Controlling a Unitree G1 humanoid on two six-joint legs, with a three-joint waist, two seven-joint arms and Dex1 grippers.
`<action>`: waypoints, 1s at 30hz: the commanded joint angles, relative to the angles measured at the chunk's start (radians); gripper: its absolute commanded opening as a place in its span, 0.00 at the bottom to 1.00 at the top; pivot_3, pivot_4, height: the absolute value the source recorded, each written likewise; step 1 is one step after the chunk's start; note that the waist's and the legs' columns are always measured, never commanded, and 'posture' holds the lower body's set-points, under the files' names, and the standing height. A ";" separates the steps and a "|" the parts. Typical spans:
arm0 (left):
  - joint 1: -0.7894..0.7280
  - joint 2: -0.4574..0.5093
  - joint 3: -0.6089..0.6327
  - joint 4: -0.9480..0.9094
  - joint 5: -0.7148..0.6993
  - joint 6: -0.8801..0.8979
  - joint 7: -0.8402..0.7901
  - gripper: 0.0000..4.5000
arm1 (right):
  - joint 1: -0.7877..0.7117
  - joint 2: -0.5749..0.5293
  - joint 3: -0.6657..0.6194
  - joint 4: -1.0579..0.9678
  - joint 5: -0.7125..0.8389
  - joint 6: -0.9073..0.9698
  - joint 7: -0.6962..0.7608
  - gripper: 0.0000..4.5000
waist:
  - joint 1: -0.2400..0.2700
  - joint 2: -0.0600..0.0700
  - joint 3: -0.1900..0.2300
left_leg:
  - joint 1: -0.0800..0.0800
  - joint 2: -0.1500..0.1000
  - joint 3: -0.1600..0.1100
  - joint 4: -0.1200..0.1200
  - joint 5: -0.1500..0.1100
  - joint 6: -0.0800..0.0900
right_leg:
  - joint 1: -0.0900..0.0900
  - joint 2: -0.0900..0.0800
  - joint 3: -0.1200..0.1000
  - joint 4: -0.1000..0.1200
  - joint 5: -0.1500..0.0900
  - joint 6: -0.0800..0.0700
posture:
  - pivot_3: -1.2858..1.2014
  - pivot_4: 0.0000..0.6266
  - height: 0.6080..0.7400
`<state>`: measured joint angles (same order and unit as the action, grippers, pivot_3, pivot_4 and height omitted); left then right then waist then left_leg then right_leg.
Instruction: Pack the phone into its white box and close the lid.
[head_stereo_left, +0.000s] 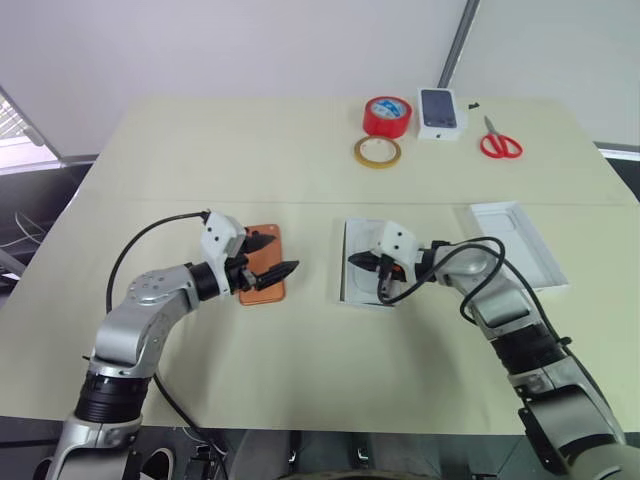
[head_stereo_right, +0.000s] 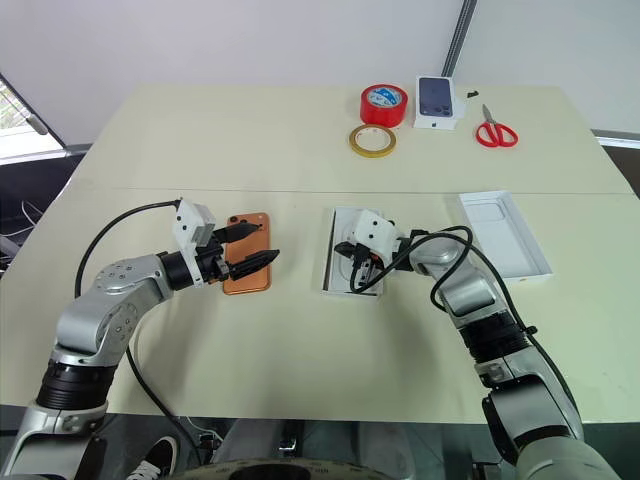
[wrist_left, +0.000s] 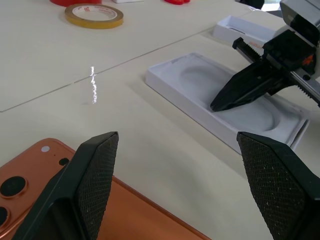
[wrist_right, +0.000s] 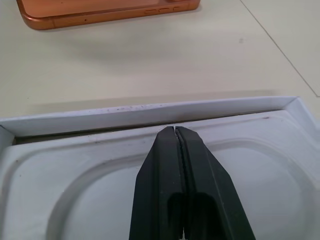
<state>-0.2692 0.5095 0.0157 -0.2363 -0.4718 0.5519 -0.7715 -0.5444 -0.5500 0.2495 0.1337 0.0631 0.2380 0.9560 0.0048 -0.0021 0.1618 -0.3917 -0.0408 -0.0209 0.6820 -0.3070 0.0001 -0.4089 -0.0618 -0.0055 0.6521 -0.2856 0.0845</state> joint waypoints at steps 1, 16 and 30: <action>0.003 -0.002 0.016 -0.032 -0.013 -0.017 0.001 0.89 | -0.030 -0.041 -0.040 -0.046 0.014 -0.015 0.029 0.01 | 0.000 0.000 0.000 | 0.000 0.000 0.000 0.000 0.000 0.000 | 0.000 0.000 0.000 0.000 0.000 0.000 | 0.52 0.24 1.00; -0.004 -0.016 -0.011 -0.007 0.013 -0.024 0.005 0.89 | -0.007 -0.037 0.092 -0.054 -0.109 -0.022 0.069 0.01 | -0.006 0.000 0.000 | 0.000 0.000 0.000 0.000 -0.001 0.002 | 0.000 0.000 0.000 0.001 0.000 0.000 | 0.52 0.24 1.00; 0.007 -0.021 -0.002 -0.018 0.012 -0.015 0.032 0.89 | -0.023 -0.007 0.030 -0.047 -0.061 0.004 0.047 0.01 | -0.016 0.000 0.000 | 0.000 0.000 0.000 0.000 0.000 0.000 | 0.000 0.000 0.000 0.001 0.000 0.000 | 0.52 0.24 1.00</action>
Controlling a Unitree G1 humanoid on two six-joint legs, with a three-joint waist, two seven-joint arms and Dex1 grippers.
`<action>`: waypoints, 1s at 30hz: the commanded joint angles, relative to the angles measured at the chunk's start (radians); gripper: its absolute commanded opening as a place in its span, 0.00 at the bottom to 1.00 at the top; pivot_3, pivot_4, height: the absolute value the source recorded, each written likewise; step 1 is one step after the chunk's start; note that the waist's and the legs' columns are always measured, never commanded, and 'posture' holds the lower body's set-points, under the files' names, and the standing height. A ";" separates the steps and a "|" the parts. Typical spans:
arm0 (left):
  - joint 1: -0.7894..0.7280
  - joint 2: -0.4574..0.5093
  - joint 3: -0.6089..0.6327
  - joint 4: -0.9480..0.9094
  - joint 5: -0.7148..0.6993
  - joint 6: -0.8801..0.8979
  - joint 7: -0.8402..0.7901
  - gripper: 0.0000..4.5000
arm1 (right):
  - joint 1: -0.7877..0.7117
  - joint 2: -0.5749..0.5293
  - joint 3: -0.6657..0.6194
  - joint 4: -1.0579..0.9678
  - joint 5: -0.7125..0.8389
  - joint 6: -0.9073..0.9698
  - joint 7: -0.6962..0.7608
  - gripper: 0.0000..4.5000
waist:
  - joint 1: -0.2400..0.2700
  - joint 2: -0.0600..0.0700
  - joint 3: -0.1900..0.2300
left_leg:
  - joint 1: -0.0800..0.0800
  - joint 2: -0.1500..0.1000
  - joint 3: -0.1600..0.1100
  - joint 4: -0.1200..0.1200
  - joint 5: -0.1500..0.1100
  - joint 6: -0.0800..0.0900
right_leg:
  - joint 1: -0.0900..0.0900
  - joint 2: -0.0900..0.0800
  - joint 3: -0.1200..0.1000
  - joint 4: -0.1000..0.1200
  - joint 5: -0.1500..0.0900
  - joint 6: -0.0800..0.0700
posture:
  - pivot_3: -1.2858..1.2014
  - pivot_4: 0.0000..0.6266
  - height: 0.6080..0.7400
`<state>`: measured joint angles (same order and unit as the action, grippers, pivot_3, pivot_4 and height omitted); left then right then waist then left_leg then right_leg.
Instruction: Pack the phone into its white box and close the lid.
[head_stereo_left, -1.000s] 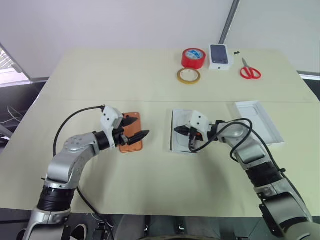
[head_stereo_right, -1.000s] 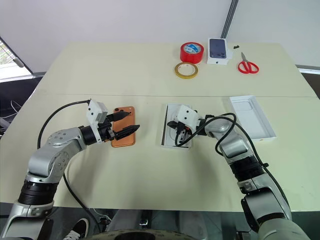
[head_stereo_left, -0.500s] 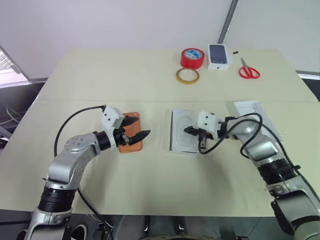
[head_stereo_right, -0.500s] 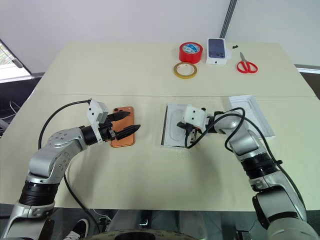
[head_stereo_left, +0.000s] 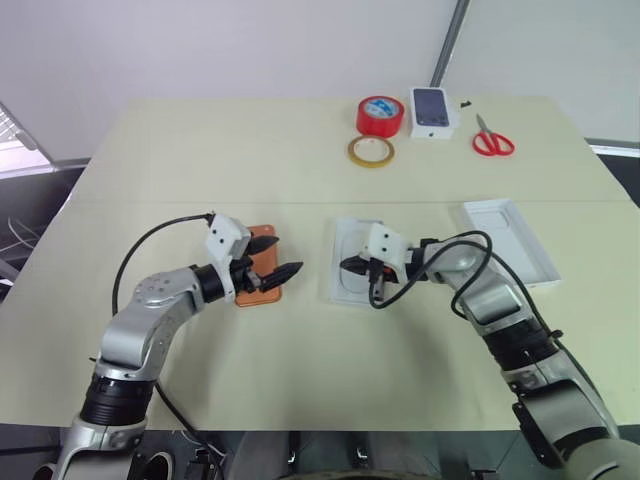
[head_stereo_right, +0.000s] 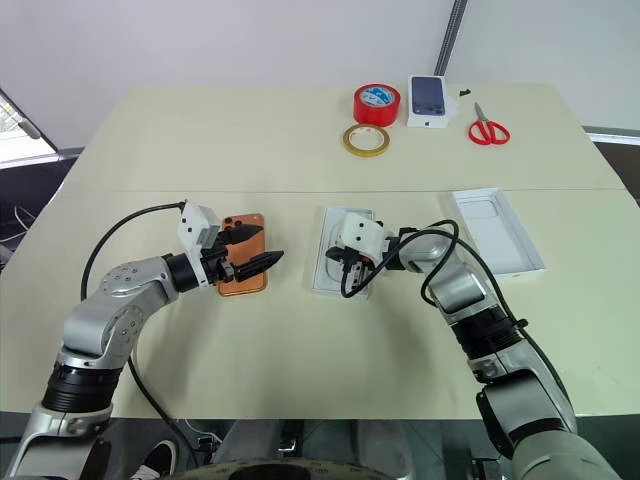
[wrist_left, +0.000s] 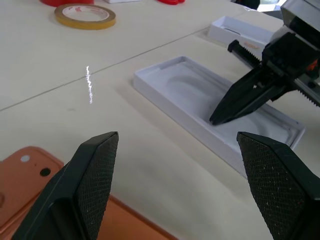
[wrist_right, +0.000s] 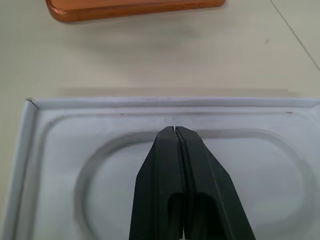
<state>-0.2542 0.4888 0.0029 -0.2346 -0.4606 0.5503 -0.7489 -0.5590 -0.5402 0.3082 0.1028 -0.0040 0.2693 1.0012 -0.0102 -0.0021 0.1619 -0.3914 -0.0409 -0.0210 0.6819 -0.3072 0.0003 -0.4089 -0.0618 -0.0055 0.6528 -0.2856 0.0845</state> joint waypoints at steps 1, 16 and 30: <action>-0.010 -0.001 0.015 -0.014 -0.002 -0.005 0.015 0.89 | -0.012 -0.023 -0.034 -0.014 0.005 -0.033 0.001 0.01 | -0.001 0.000 0.000 | 0.000 0.000 0.000 0.000 0.000 0.000 | 0.000 0.000 0.000 0.000 0.000 0.000 | 0.52 0.24 1.00; -0.117 0.115 0.390 0.213 -0.334 0.540 0.153 0.89 | -0.176 0.235 0.049 0.109 -0.007 -0.075 -0.081 0.01 | -0.006 -0.001 0.000 | 0.000 0.000 0.000 0.000 0.001 -0.002 | -0.004 0.001 0.000 0.008 0.000 0.000 | 0.52 0.24 1.00; -0.175 0.019 0.341 0.308 -0.343 0.839 0.321 0.89 | -0.327 0.353 0.208 0.418 -0.177 -0.051 -0.028 0.01 | -0.006 -0.002 0.000 | 0.001 -0.001 -0.001 0.001 0.003 -0.005 | -0.005 0.000 0.000 0.011 0.000 0.000 | 0.52 0.24 1.00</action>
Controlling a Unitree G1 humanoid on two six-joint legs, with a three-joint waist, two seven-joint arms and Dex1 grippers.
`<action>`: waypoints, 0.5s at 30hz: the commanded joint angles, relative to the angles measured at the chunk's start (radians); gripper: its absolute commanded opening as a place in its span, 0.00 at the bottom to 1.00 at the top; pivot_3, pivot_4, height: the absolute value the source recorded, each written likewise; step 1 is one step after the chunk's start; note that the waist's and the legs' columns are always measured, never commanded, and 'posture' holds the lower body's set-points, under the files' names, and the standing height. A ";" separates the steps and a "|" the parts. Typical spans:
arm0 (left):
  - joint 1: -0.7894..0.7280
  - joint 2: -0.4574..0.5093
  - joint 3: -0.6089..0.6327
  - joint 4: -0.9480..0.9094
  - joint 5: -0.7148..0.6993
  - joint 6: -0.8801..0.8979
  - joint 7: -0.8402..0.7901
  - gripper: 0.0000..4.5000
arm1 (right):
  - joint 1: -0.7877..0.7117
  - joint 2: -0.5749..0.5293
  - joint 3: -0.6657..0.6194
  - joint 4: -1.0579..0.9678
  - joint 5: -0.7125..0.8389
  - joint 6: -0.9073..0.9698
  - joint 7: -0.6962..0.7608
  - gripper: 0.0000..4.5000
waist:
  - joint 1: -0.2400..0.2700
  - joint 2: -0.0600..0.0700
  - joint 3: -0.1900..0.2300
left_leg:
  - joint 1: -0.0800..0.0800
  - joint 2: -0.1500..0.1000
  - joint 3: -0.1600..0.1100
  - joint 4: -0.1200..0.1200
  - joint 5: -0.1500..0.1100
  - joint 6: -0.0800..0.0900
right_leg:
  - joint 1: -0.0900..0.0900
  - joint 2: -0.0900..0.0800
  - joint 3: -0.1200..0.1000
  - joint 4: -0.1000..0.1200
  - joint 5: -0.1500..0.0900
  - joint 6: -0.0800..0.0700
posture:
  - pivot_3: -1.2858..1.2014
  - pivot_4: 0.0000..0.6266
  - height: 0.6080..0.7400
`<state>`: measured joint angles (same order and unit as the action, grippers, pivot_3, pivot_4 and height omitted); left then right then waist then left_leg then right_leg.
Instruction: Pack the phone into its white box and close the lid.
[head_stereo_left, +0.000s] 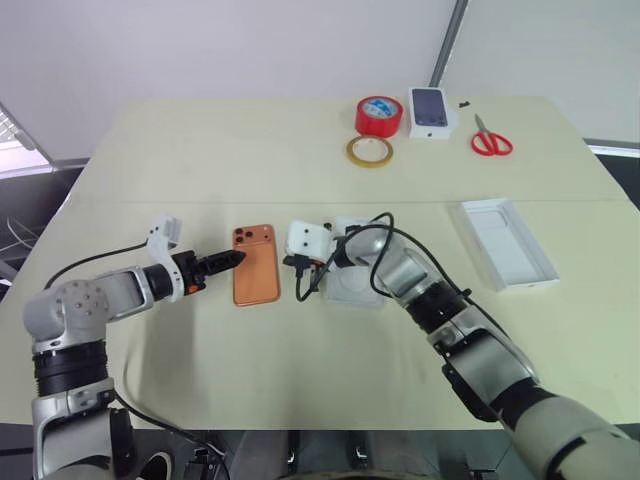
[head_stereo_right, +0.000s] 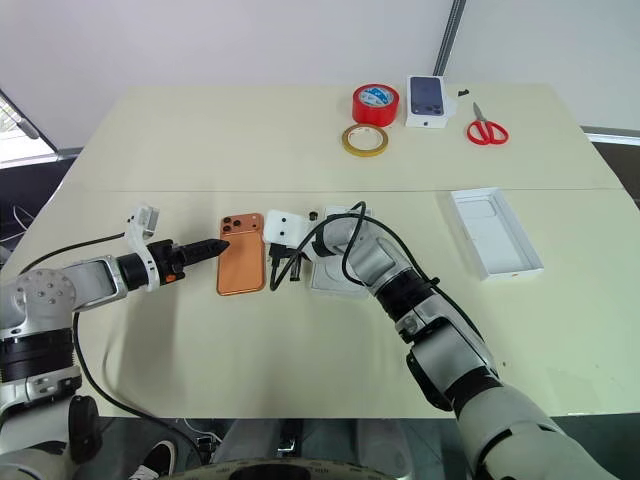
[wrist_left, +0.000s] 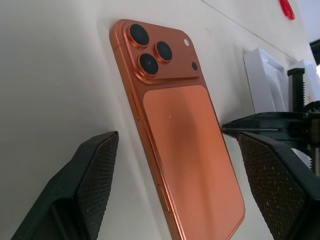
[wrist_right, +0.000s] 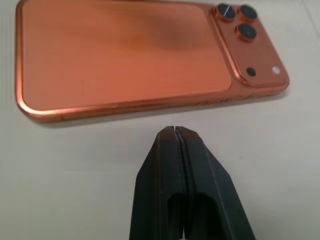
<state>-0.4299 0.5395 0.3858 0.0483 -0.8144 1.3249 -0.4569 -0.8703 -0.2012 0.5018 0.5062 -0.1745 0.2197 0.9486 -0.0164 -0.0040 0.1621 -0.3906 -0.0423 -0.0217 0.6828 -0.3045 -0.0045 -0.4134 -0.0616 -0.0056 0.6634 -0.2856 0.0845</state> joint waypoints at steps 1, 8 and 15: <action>-0.004 -0.044 -0.047 0.029 0.013 0.071 0.038 0.89 | -0.017 0.022 0.014 0.018 -0.005 0.004 0.030 0.01 | 0.001 0.000 -0.001 | 0.001 0.000 0.000 0.000 0.000 0.000 | 0.001 0.000 0.000 0.000 0.000 0.000 | 0.52 0.24 1.00; -0.054 -0.097 -0.100 0.051 0.046 0.124 0.070 0.89 | -0.013 0.064 0.034 0.028 -0.036 0.011 0.025 0.01 | 0.000 0.004 -0.007 | 0.005 -0.001 -0.001 -0.001 0.000 0.000 | 0.004 0.000 0.000 0.000 0.000 0.000 | 0.52 0.24 1.00; -0.116 -0.176 -0.091 0.078 0.062 0.145 0.082 0.89 | -0.006 0.065 0.026 0.033 -0.056 -0.012 0.023 0.01 | 0.004 0.005 -0.008 | 0.014 -0.001 -0.001 -0.003 -0.001 0.000 | 0.010 -0.001 0.000 -0.001 0.000 0.000 | 0.52 0.24 1.00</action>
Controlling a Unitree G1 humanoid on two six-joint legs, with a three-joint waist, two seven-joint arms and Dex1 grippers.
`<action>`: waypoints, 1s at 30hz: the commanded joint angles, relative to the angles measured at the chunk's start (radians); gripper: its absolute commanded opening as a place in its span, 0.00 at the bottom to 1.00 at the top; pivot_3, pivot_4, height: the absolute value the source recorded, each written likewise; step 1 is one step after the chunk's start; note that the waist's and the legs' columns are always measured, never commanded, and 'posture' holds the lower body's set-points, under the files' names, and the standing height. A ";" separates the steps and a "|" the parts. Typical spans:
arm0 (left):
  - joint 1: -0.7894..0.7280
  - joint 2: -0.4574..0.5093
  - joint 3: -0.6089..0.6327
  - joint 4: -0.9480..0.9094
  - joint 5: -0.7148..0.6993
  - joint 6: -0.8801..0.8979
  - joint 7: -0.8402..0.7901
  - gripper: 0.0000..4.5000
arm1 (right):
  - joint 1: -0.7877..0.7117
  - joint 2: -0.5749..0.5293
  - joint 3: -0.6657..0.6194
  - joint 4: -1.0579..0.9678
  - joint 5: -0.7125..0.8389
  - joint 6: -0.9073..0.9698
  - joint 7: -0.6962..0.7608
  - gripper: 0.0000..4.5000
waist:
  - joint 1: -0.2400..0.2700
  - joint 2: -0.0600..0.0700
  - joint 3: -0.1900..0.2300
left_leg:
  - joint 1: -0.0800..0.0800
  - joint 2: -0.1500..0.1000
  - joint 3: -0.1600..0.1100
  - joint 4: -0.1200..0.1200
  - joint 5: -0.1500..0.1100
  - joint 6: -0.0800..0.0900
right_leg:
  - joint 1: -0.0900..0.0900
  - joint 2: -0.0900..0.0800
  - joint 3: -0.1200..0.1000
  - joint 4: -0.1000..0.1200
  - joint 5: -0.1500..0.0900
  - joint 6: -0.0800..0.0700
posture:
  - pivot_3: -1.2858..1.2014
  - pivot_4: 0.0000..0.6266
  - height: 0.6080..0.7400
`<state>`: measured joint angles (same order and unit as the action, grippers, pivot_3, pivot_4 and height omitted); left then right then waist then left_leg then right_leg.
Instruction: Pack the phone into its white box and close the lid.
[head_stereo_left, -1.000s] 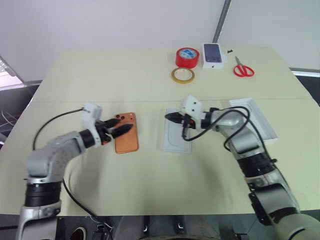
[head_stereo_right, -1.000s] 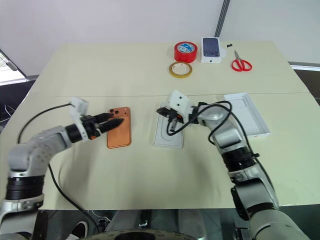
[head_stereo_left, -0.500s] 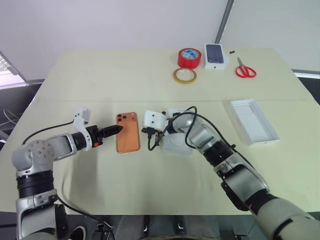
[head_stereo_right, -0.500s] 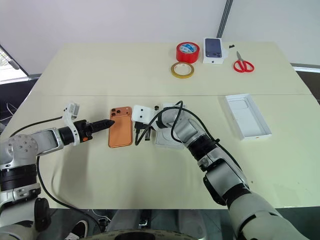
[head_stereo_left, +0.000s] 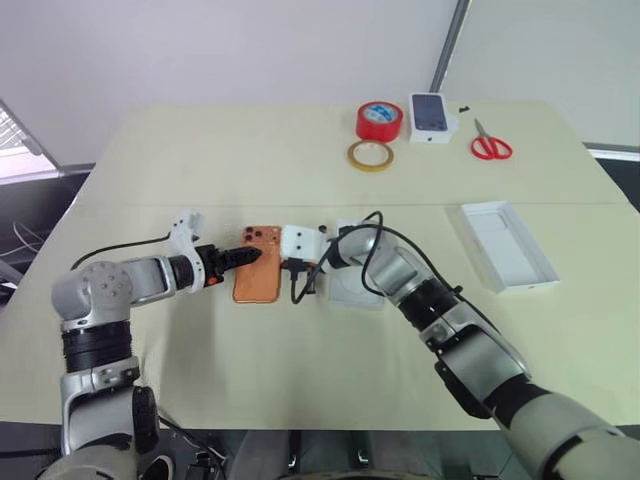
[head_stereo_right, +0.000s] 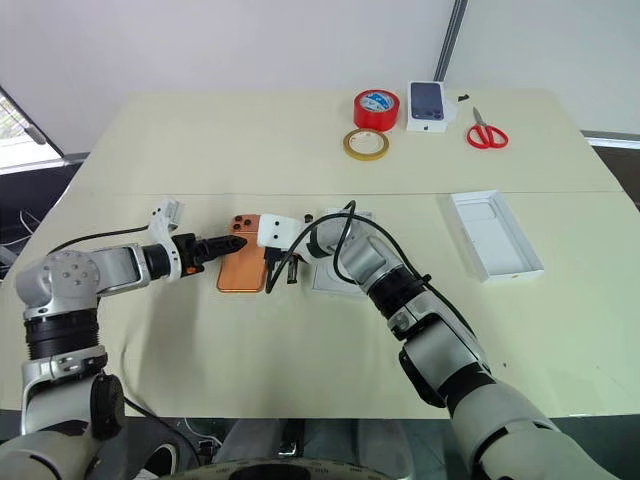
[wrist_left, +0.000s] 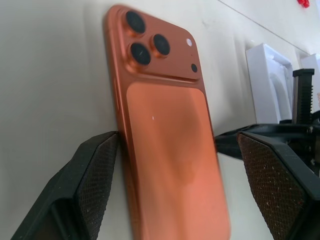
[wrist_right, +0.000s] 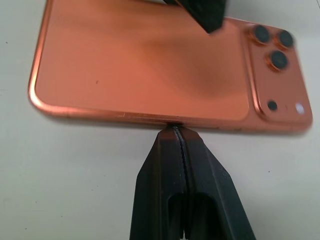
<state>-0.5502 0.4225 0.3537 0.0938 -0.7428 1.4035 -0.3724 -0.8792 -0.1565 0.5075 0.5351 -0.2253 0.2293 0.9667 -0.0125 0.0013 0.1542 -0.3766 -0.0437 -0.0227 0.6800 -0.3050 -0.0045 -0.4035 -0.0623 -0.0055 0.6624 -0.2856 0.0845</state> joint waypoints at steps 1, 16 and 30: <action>0.000 -0.068 -0.053 0.034 -0.010 0.073 0.000 0.89 | 0.003 0.018 0.018 0.006 -0.008 -0.026 0.004 0.01 | 0.000 0.000 0.000 | 0.001 0.000 0.000 0.000 0.000 0.000 | 0.001 0.000 0.000 0.000 0.000 0.000 | 0.52 0.24 1.00; 0.015 -0.017 0.051 0.036 -0.016 0.097 -0.030 0.49 | 0.015 0.011 0.012 0.014 -0.024 -0.060 -0.006 0.00 | -0.011 -0.001 0.000 | -0.001 0.000 0.000 -0.003 0.000 -0.001 | 0.000 0.000 0.000 0.000 0.000 0.000 | 0.52 0.24 1.00; 0.026 -0.027 0.098 0.032 -0.041 0.144 -0.044 0.33 | 0.031 0.015 0.014 0.001 -0.030 -0.068 -0.009 0.00 | -0.010 -0.001 0.001 | -0.001 0.000 0.000 -0.006 0.001 -0.002 | -0.001 0.000 0.000 -0.001 0.000 0.000 | 0.52 0.24 1.00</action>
<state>-0.5291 0.4005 0.4468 0.1369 -0.7721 1.5244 -0.4122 -0.8651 -0.1494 0.5056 0.5428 -0.2504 0.1598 0.9507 -0.0228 0.0001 0.1549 -0.3781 -0.0437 -0.0225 0.6738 -0.3038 -0.0069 -0.4050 -0.0624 -0.0051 0.6613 -0.2857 0.0844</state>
